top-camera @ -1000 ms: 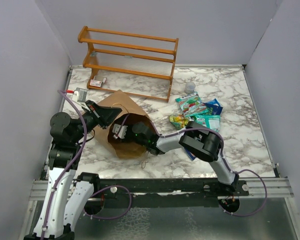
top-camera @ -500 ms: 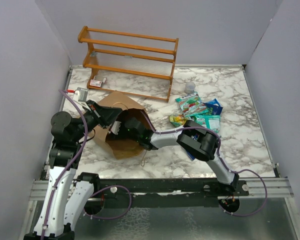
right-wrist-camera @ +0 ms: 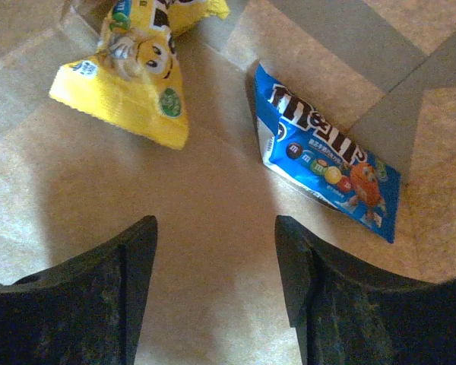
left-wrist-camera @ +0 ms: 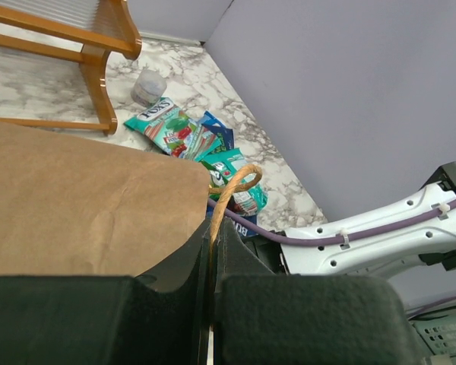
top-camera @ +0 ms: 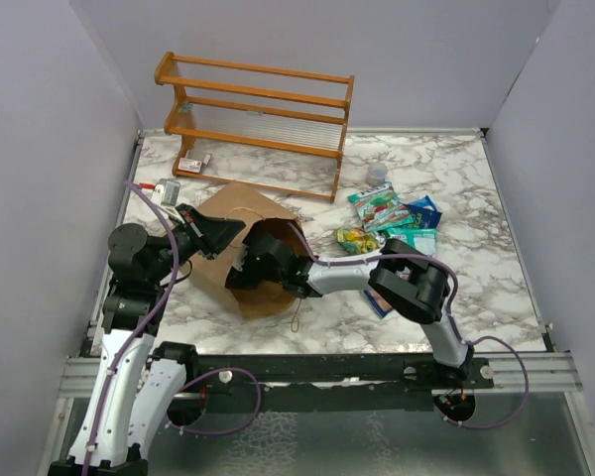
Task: Take the snacks out of the paper bag
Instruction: Take out the snack from the paper bag.
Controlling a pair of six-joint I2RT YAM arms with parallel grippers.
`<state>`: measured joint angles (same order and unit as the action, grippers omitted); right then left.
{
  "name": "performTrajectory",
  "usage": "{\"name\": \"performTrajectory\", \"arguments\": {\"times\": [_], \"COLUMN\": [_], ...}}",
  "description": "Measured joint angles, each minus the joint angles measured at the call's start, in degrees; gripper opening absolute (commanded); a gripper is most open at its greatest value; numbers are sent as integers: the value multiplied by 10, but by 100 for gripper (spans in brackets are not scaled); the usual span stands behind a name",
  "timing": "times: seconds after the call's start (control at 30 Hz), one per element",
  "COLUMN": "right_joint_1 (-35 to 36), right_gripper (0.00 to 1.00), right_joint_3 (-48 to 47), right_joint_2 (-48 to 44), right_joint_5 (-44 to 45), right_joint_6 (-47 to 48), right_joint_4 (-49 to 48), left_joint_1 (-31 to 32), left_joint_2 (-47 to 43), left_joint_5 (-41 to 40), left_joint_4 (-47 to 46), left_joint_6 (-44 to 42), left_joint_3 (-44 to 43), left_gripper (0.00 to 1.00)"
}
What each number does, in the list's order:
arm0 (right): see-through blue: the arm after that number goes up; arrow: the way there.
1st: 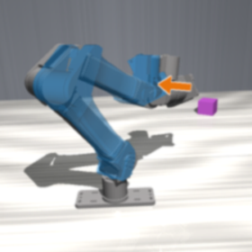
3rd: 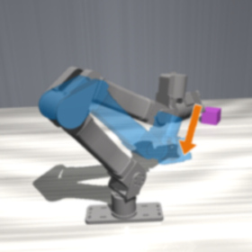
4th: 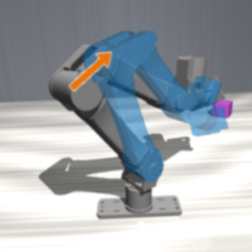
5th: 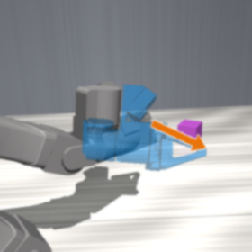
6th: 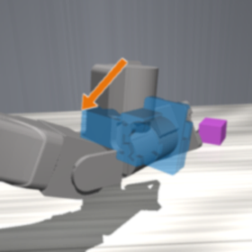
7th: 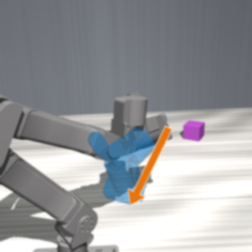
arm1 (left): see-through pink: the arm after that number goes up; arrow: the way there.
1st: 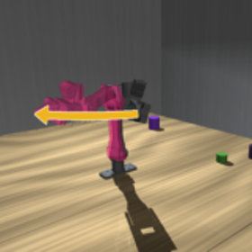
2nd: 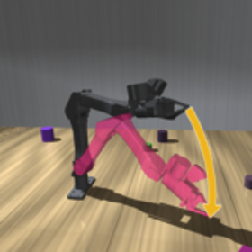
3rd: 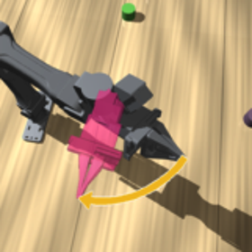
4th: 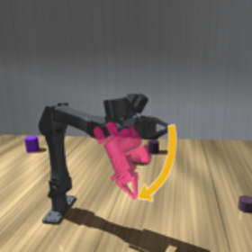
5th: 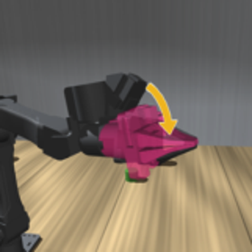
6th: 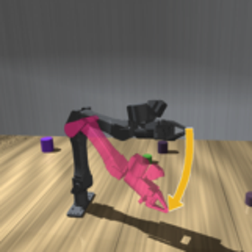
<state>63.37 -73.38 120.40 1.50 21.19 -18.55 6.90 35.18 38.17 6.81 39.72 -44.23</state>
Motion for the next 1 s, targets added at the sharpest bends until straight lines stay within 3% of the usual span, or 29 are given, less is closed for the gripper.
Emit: {"name": "performTrajectory", "arguments": {"times": [0.3,0.57,0.77,1.0], "right_joint_1": [7,7,7,8], "right_gripper": [78,76,74,74], "right_joint_3": [-70,-163,-161,-93], "right_joint_2": [62,134,135,82], "right_joint_5": [0,21,28,24], "right_joint_6": [-20,-33,-50,-60], "right_joint_4": [-12,-19,-9,11], "left_joint_1": [0,0,0,0], "left_joint_2": [-9,-8,-6,-5], "left_joint_5": [15,17,17,17], "left_joint_4": [0,-4,-4,-4], "left_joint_6": [0,6,6,3], "left_joint_3": [10,10,9,9], "left_gripper": [0,0,0,0]}}
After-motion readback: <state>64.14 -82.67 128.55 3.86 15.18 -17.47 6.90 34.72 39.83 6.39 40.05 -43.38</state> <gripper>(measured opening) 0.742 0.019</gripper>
